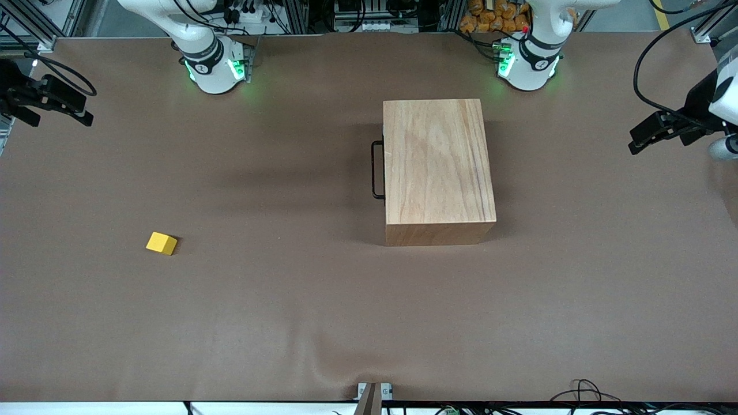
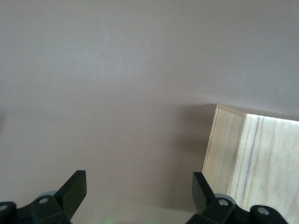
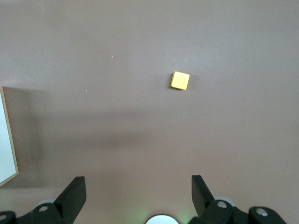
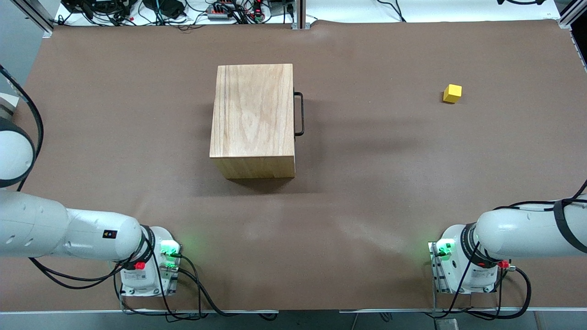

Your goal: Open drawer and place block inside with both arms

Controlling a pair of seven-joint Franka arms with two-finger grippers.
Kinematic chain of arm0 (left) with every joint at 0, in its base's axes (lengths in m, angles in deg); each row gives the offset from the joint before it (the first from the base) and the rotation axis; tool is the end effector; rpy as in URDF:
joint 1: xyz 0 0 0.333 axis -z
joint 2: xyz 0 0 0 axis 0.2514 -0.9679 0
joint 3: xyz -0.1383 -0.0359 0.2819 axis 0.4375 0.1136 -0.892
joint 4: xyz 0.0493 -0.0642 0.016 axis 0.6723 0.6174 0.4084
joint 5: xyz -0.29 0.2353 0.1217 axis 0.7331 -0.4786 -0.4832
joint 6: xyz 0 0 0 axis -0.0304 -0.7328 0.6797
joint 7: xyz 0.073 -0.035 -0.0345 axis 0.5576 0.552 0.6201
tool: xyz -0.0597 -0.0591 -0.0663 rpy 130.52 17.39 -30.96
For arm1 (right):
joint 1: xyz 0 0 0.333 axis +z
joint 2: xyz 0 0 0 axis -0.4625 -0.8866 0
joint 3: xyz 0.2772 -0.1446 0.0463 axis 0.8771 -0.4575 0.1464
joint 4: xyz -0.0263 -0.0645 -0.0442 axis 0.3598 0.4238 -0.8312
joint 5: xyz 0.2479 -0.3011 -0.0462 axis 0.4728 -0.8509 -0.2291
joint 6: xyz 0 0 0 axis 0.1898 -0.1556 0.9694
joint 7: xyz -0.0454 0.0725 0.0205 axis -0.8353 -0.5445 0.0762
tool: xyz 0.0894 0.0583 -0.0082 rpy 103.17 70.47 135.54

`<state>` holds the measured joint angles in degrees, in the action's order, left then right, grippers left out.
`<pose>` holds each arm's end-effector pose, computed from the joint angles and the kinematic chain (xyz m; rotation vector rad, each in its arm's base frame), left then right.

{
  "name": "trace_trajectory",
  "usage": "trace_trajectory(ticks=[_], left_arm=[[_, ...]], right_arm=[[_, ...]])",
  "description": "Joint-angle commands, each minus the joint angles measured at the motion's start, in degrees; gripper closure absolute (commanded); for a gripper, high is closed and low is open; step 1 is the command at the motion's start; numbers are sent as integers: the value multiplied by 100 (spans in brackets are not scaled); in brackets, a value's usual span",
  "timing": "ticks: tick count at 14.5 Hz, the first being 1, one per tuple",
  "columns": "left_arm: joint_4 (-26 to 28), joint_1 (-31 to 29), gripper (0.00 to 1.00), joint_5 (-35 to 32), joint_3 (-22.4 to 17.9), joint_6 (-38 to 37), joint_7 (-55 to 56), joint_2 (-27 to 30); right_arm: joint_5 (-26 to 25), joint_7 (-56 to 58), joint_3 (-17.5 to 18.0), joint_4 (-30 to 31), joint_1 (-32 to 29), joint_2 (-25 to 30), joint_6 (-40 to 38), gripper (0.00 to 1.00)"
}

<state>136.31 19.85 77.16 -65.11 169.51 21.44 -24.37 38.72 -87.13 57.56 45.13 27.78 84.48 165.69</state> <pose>0.5367 -0.0419 0.6416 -3.1061 -0.2475 -0.0177 0.5165 0.0103 0.6772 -3.1045 0.0450 0.0892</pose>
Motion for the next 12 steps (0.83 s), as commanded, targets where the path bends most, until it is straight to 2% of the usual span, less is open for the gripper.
trace_trajectory(ticks=[1, 12], left_arm=[[-184, -107, 0, 17, 119, -168, 20, -100], [-457, -46, 0, 26, 251, -283, 55, -224]], right_arm=[[-77, -16, -74, -36, -32, 9, -83, 0], [19, -25, -30, 16, 12, -61, -224, 0]])
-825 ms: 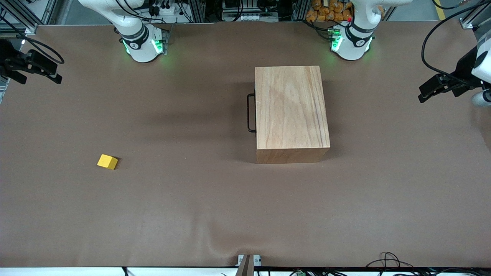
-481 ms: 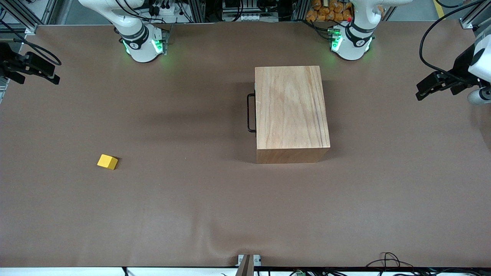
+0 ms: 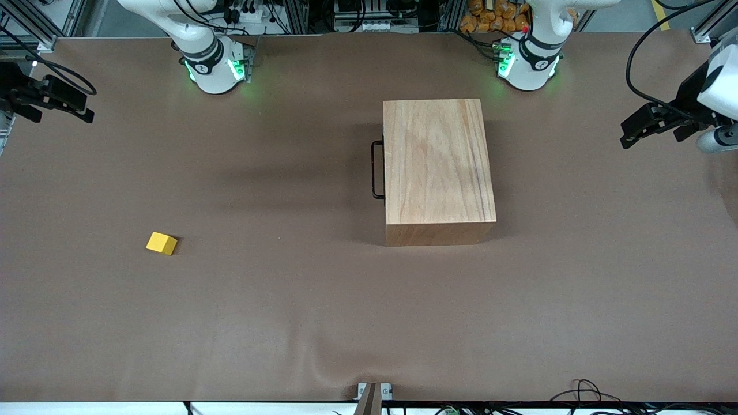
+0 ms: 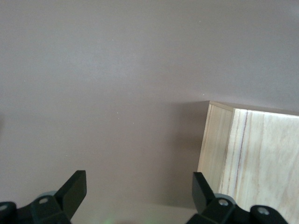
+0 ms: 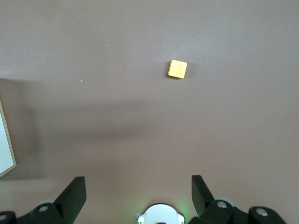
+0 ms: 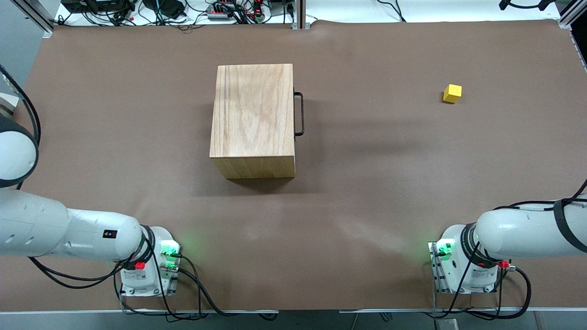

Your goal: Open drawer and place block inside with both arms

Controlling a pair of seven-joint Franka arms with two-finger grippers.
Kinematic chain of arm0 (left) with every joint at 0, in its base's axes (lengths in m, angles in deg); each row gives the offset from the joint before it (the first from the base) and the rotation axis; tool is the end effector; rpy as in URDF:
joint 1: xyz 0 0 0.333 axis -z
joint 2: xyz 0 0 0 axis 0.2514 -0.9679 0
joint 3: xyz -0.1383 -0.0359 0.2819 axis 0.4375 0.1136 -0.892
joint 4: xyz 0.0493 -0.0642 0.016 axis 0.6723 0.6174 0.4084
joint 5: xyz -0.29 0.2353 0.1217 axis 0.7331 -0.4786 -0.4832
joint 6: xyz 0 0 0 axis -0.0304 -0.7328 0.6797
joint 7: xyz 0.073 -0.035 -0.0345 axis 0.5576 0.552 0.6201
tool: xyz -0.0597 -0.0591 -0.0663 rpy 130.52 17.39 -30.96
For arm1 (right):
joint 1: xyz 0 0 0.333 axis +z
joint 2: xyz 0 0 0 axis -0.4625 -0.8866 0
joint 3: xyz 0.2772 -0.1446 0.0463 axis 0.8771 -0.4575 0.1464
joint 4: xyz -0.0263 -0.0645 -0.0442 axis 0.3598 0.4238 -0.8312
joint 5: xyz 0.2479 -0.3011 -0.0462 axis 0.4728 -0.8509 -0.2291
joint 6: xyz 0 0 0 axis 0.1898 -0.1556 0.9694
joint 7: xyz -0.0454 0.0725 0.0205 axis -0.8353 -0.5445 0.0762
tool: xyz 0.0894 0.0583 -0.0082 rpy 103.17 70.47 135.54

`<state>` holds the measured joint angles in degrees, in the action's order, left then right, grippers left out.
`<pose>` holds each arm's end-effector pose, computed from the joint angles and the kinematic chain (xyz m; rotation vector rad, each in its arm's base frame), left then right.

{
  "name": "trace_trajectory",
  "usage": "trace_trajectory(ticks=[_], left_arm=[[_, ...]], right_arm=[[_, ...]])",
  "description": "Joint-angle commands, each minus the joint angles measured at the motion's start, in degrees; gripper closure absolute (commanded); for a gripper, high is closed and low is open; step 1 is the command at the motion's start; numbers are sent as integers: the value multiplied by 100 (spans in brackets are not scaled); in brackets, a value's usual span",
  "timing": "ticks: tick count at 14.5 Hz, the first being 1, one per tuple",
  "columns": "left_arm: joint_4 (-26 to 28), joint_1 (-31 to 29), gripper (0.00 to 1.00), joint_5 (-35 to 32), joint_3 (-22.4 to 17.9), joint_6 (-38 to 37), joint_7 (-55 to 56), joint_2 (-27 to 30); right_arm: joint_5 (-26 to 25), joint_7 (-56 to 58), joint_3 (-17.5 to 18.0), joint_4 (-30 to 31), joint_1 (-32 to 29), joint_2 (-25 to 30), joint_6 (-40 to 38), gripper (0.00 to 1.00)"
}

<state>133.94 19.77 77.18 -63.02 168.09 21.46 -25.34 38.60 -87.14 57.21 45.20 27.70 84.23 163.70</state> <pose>0.5377 -0.0614 0.6497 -3.1092 -0.1946 -0.0180 0.5142 0.0062 0.6716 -3.1045 0.0566 0.1516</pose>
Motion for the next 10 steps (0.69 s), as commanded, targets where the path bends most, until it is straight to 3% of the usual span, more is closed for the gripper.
trace_trajectory(ticks=[1, 10], left_arm=[[-237, -38, 0, 33, 42, -140, 43, -135], [-492, -90, 0, 33, 33, -140, 35, -232]], right_arm=[[49, -24, 5, 9, 11, -37, -24, 0], [-39, -24, -12, 9, -7, -89, 107, 0]])
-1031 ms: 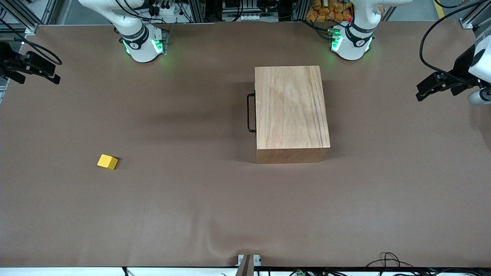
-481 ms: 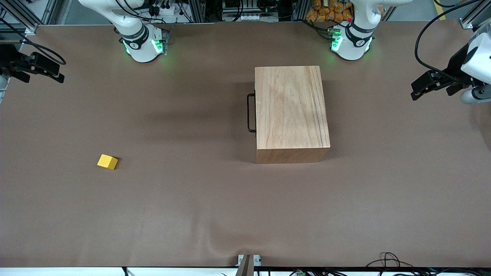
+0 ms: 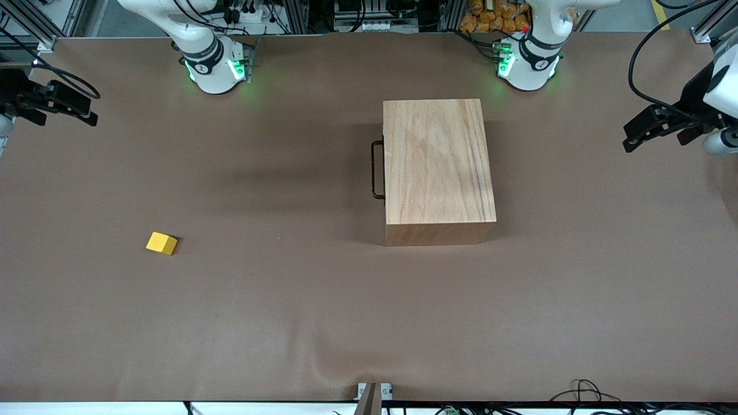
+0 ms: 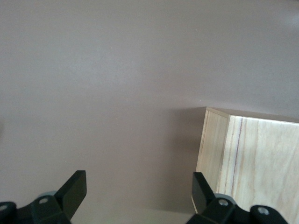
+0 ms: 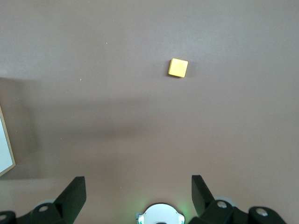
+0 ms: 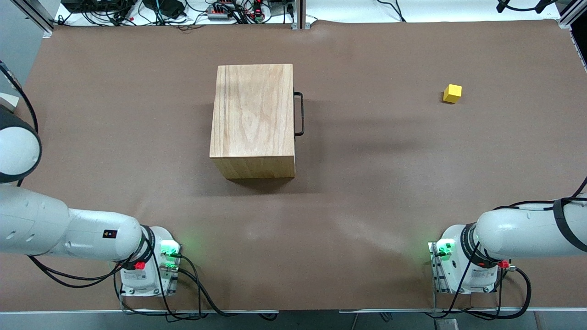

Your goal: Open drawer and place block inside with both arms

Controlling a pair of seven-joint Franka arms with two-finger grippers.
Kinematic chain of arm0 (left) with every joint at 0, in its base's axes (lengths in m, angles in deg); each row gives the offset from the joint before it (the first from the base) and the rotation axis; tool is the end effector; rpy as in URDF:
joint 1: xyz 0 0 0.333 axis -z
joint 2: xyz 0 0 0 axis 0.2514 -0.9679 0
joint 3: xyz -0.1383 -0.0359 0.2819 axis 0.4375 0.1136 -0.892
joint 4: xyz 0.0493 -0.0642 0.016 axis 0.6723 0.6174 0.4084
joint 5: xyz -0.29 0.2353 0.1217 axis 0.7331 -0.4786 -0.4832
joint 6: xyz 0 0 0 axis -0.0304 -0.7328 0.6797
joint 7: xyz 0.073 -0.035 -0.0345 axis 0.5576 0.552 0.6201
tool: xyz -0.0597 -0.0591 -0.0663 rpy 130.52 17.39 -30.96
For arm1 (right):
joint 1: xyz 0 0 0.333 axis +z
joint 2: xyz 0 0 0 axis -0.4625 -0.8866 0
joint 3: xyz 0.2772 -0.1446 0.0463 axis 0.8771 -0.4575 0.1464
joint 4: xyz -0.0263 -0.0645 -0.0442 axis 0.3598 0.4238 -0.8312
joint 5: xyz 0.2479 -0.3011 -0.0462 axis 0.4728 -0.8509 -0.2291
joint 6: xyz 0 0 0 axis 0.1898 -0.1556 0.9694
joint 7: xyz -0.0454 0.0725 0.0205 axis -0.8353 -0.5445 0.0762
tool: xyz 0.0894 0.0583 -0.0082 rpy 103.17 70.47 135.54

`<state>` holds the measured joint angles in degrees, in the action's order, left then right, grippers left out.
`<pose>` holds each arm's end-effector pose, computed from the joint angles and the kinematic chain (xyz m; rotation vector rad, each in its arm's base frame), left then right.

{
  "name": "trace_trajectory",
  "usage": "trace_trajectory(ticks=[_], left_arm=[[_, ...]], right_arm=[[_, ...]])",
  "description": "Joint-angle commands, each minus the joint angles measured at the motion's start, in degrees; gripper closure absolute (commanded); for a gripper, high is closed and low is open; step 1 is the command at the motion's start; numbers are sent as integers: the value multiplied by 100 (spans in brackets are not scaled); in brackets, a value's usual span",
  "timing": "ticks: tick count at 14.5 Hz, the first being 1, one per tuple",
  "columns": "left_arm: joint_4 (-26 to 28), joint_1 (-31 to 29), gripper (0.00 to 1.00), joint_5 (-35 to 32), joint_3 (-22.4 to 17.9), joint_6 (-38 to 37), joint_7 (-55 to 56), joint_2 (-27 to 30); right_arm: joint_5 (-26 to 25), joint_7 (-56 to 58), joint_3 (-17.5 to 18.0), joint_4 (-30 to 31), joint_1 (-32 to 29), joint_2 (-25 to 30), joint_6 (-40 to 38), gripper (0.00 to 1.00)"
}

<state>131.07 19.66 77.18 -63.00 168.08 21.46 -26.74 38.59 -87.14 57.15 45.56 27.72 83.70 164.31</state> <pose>0.5454 -0.0612 0.6597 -3.1138 -0.1979 -0.0570 0.5186 0.0058 0.6649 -3.1043 0.0585 0.1592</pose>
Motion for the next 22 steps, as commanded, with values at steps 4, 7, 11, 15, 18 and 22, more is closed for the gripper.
trace_trajectory(ticks=[4, 7, 11, 15, 18, 22], left_arm=[[-214, -115, 0, 41, 22, -148, 26, -84], [-214, -124, 0, 41, 31, -148, 17, -92], [-231, -132, 0, 50, 31, -148, -9, -84], [-231, -132, 0, 59, 5, -148, -18, -101], [-231, -132, 0, 103, -4, -139, -9, -154], [-258, -98, 0, 94, -4, -122, -18, -250]], right_arm=[[-56, -16, -25, -27, -87, -133, 345, 0], [-38, -7, -25, -35, -245, -107, 197, 0], [-38, -15, -7, -71, -290, -107, 196, 0], [-29, -24, 2, 8, -289, -159, 302, 0], [-29, -16, -16, 79, -403, -168, 258, 0], [-38, -24, -25, 88, -561, -387, 398, 0]])
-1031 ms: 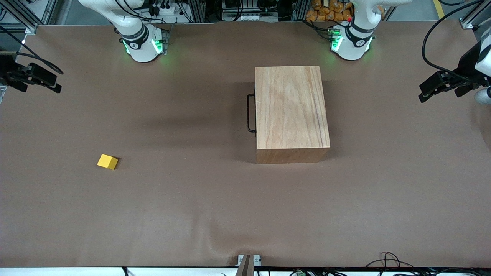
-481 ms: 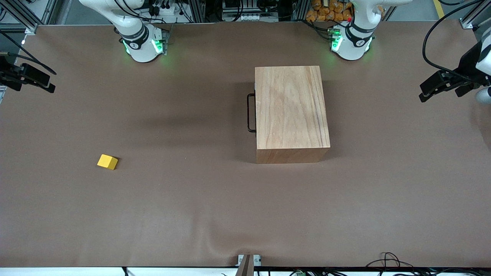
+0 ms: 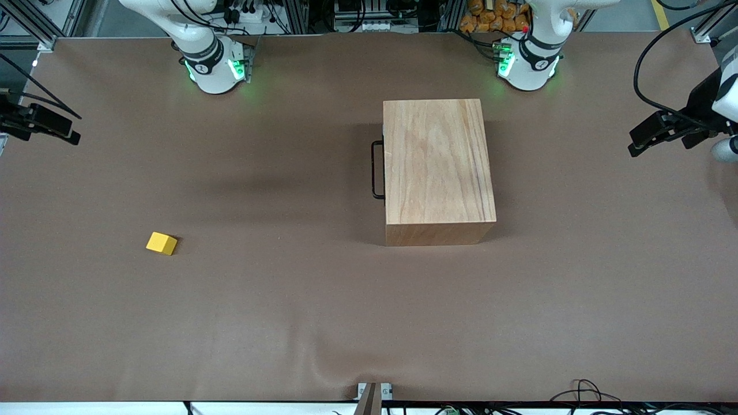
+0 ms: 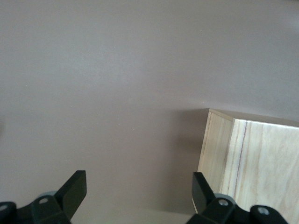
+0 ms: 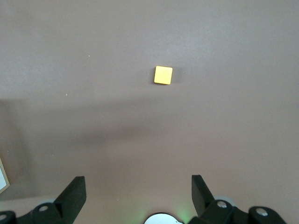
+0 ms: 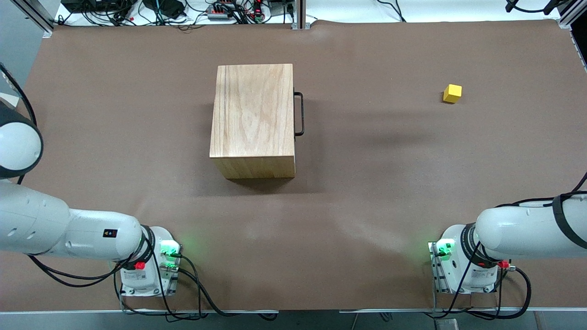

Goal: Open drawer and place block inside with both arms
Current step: 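Move the left gripper to the drawer handle while the right gripper approaches the cube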

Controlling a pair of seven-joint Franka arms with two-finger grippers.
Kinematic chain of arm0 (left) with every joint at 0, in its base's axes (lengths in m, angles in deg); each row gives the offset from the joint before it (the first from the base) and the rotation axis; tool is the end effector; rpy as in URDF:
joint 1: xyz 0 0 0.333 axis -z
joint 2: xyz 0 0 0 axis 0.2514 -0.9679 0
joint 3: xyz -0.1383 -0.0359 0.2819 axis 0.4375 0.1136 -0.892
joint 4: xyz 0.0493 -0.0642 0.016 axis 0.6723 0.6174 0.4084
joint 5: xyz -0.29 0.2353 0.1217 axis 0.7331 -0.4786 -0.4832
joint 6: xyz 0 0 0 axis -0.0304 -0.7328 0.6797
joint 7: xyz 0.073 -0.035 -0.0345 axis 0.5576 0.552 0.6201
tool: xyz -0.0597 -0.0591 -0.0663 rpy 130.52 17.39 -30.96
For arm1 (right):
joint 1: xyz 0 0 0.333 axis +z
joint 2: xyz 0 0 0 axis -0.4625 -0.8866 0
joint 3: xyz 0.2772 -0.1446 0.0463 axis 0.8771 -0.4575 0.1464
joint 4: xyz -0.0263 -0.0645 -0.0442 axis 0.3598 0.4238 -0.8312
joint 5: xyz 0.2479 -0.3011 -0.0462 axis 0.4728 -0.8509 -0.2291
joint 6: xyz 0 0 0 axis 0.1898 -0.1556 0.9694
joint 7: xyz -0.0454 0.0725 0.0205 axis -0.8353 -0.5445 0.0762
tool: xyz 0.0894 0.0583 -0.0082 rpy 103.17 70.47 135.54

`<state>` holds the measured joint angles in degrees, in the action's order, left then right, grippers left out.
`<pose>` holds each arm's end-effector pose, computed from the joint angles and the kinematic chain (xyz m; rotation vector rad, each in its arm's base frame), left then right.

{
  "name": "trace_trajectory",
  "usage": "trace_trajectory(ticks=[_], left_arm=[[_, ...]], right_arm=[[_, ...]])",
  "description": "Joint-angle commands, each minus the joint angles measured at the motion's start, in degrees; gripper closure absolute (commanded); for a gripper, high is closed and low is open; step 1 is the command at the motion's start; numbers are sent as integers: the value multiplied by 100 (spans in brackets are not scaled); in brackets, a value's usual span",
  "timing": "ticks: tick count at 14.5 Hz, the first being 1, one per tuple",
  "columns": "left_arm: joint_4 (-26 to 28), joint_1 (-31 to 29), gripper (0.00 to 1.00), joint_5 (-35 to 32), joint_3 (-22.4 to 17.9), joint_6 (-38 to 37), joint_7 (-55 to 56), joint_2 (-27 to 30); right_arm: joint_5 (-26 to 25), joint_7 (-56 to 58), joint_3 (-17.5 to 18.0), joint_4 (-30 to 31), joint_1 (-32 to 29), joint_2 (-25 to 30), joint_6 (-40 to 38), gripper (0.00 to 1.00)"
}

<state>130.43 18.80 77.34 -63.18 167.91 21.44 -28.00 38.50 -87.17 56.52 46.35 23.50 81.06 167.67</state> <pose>0.5531 -0.0521 0.6525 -3.1129 -0.2252 -0.0346 0.5386 -0.0402 0.6387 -3.0958 0.1939 0.1587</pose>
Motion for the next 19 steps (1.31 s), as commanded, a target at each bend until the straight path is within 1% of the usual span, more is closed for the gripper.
trace_trajectory(ticks=[1, 4, 8, 11, 19], left_arm=[[-229, 24, 0, 78, 22, -105, -16, -143], [-229, 68, 0, 69, 66, -105, -34, -143], [-238, 94, 0, 236, 66, -105, -42, -125], [-238, 103, 0, 237, 67, -105, -34, -134], [-238, 33, 0, 228, 58, -140, -7, -90]], right_arm=[[-29, -12, 48, 52, -218, -211, 62, 0], [-20, -20, 48, 377, -509, -256, 368, 0], [-20, -20, 56, 492, -404, -326, 729, 0], [-20, -12, 65, 624, -324, -440, 1343, 0], [-20, -12, 57, 721, -324, -572, 1486, 0]])
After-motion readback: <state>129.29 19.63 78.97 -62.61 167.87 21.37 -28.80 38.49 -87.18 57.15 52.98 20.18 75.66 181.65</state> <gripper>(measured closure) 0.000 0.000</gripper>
